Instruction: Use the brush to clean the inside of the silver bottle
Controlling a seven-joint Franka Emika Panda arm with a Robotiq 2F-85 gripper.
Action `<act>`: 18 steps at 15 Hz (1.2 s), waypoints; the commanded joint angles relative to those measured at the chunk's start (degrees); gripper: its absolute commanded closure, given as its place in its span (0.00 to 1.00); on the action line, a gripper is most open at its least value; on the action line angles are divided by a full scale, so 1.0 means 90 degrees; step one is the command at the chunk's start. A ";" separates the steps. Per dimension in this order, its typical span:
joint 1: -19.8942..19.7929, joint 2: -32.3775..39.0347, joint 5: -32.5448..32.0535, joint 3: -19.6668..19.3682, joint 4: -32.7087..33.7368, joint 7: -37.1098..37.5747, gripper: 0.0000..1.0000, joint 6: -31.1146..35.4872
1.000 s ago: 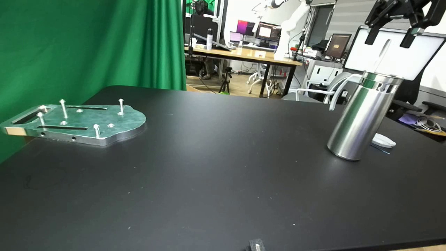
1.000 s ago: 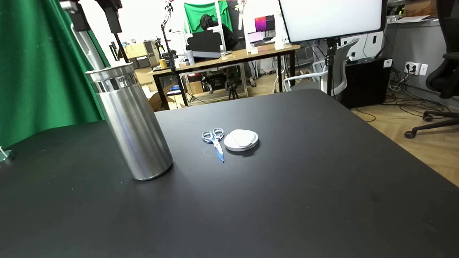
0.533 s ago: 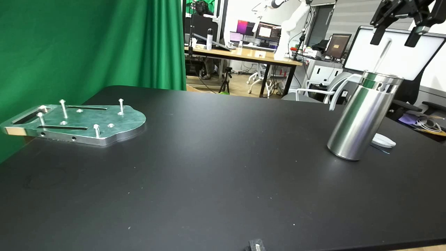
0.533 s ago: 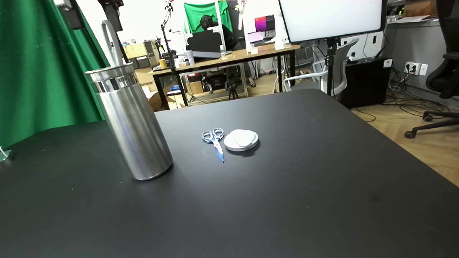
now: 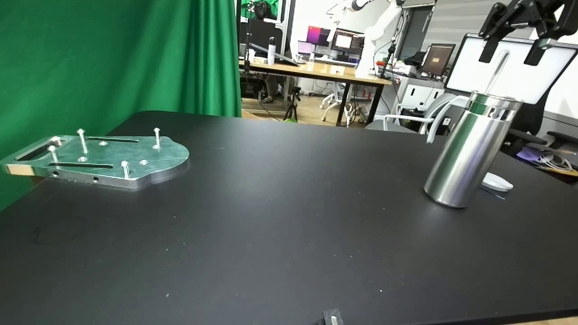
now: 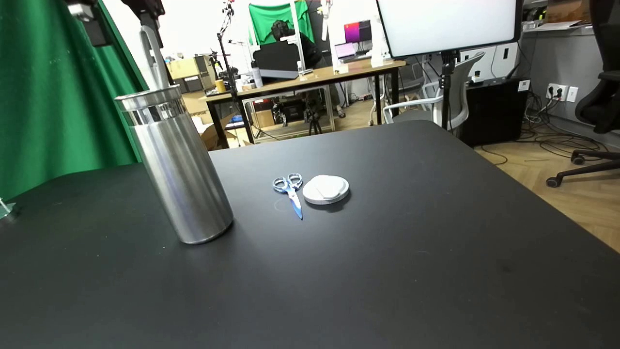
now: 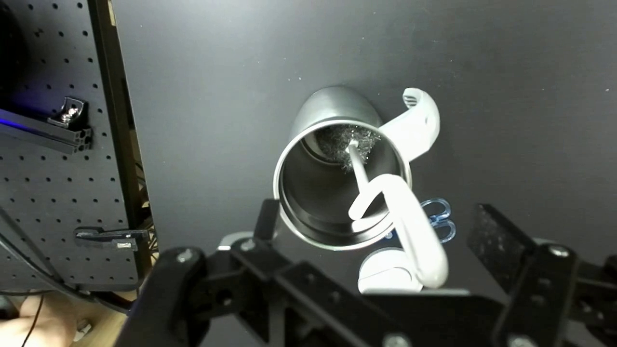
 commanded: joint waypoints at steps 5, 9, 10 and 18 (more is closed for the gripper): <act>-0.0026 -0.0099 0.0109 -0.0076 -0.0066 0.0114 0.00 0.0092; -0.0057 -0.0070 0.0200 -0.0128 -0.0083 0.0085 0.01 0.0163; -0.0060 -0.0063 0.0212 -0.0140 -0.0104 0.0082 0.25 0.0214; -0.0070 -0.0086 0.0170 -0.0166 -0.0214 0.0100 0.73 0.0467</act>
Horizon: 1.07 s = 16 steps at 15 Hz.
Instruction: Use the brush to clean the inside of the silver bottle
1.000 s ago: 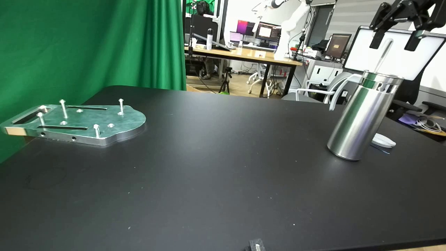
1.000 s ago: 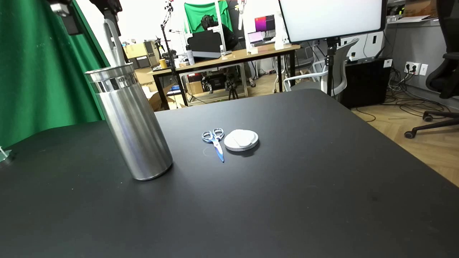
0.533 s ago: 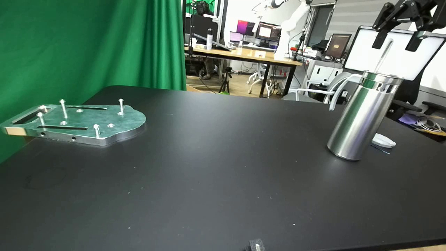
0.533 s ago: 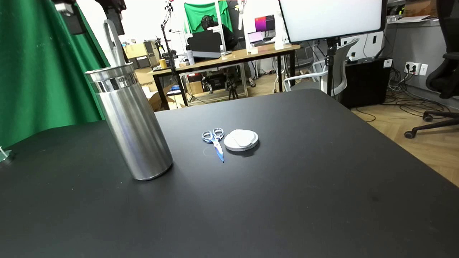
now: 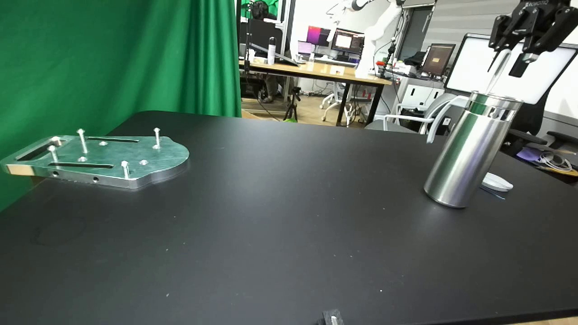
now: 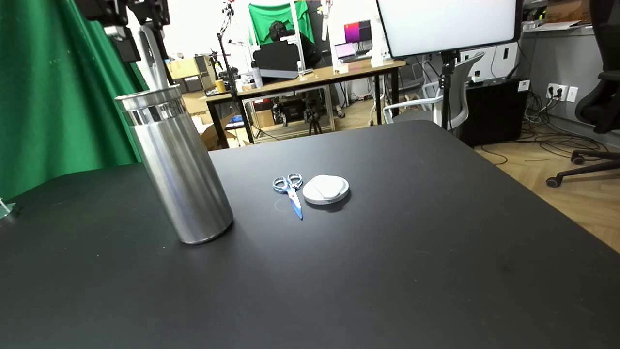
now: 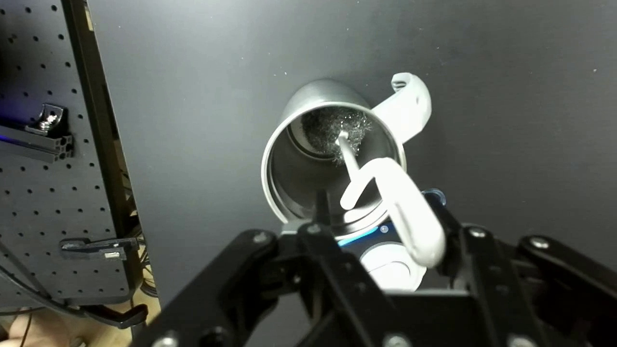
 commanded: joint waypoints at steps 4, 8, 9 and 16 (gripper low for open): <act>-0.0016 -0.0159 0.0012 -0.0027 -0.0011 0.0048 0.98 0.0050; -0.0004 -0.0338 -0.0022 -0.0010 0.0077 -0.0104 0.96 -0.0189; -0.0003 -0.0402 -0.0029 -0.0004 0.0096 -0.0152 0.96 -0.0250; -0.0007 -0.0734 -0.0107 0.0108 0.0391 -0.0357 0.96 -0.0735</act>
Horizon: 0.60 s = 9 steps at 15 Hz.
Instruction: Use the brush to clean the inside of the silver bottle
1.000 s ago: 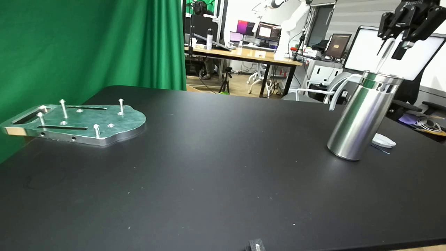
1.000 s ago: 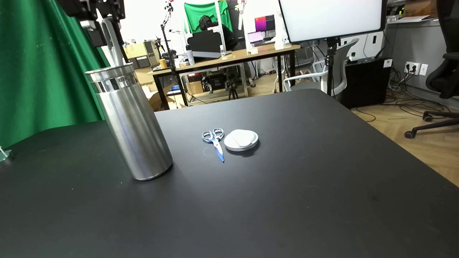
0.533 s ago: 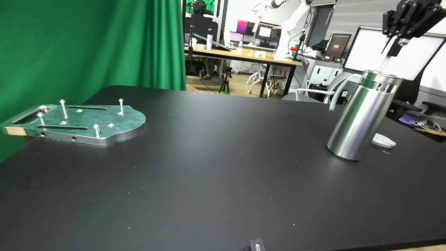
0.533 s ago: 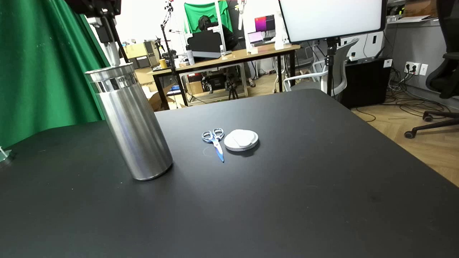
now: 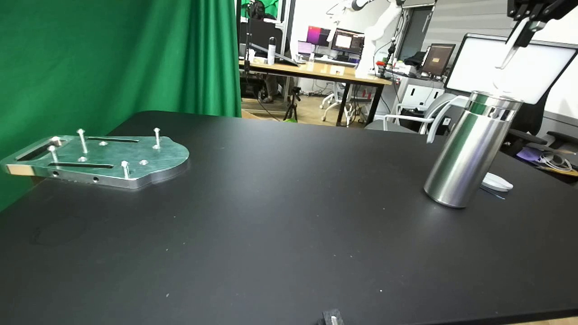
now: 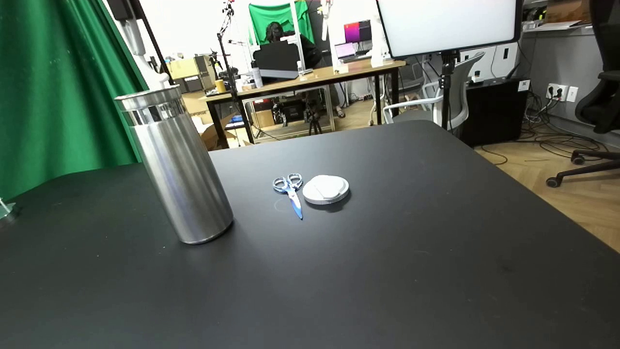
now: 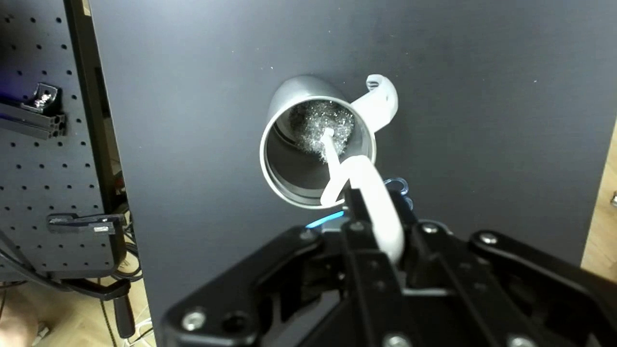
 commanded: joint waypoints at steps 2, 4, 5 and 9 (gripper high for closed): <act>0.0004 -0.0133 0.0027 0.0055 0.0364 -0.0227 0.96 -0.0607; 0.0007 -0.0156 0.0057 0.0065 0.0465 -0.0326 0.96 -0.0734; 0.0002 -0.0158 0.0072 0.0065 0.0513 -0.0362 0.96 -0.0778; -0.0027 -0.0111 0.0090 0.0026 0.0389 -0.0581 0.96 -0.0586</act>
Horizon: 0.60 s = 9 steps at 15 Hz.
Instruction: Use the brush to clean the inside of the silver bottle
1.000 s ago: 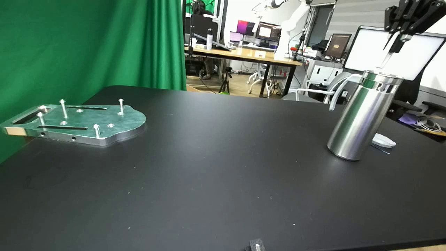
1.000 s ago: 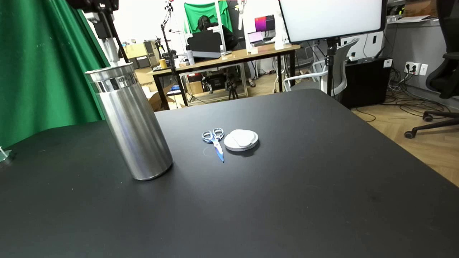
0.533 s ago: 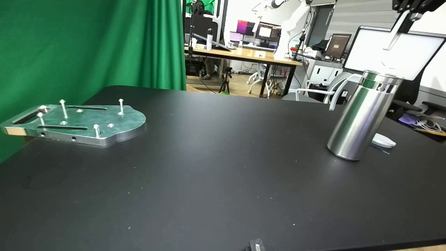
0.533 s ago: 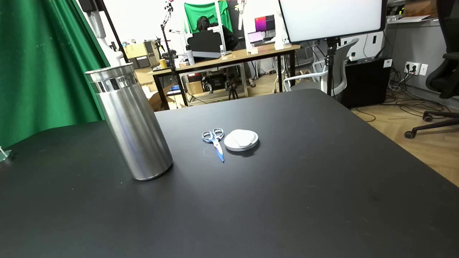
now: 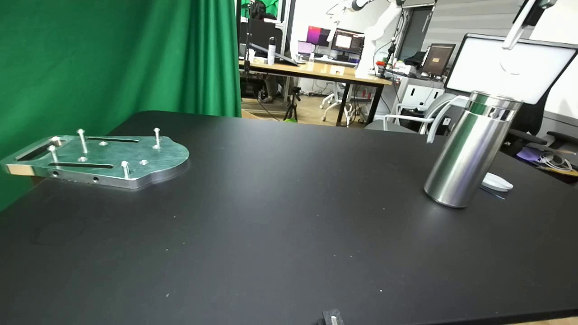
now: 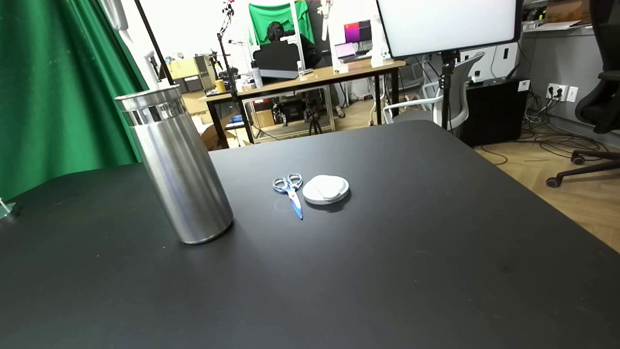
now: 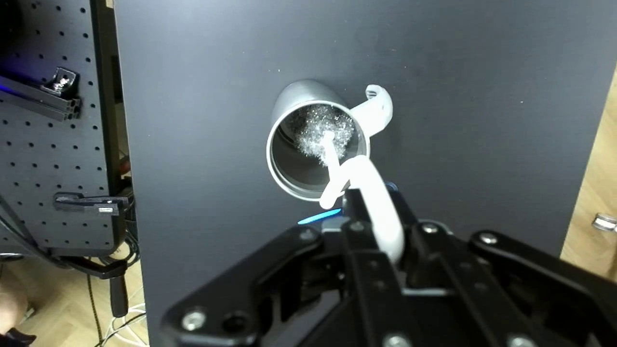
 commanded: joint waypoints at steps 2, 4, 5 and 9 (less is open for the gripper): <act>-0.0047 0.0155 0.0121 -0.0077 -0.0114 -0.0286 0.96 0.0207; -0.0066 0.0352 0.0134 -0.0112 -0.0204 -0.0298 0.96 0.0289; -0.0076 0.0446 0.0107 -0.0122 -0.0275 -0.0281 0.96 0.0347; -0.0076 0.0808 0.0038 -0.0151 -0.0446 -0.0269 0.96 0.0533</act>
